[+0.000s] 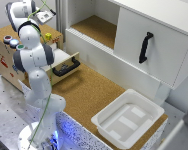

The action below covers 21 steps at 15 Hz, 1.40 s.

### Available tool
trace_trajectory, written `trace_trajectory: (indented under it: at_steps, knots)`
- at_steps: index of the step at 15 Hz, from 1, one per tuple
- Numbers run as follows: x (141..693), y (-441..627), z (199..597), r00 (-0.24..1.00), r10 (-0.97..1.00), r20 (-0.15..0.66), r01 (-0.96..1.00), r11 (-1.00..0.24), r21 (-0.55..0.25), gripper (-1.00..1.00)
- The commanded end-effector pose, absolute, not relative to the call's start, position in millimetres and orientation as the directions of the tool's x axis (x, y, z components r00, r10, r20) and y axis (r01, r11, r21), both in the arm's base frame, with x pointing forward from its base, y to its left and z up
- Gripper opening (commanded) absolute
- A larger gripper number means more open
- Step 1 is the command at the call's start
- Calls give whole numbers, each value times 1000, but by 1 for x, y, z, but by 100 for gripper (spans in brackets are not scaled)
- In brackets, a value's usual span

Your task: Push down the blue button to turn off the blue light

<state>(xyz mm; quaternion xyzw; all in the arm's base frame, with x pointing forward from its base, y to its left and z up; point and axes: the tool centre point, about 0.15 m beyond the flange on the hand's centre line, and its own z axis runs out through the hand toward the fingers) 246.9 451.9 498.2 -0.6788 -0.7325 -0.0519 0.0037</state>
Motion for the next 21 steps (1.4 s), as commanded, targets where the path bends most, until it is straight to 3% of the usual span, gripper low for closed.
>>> trace_trajectory:
  at_steps: [1,5,9,14,16,21]
  knots:
    - [203,471,505,71,994,84,997,-73,19,100]
    - [180,485,523,180,984,-12,983,-179,34,100]
    - [159,504,529,345,933,-105,938,-347,0,100]
    - [134,523,531,548,822,-158,828,-559,-38,100]
    - [130,528,531,594,789,-155,798,-603,-14,100]
    - [141,542,530,586,798,-140,807,-590,19,100]
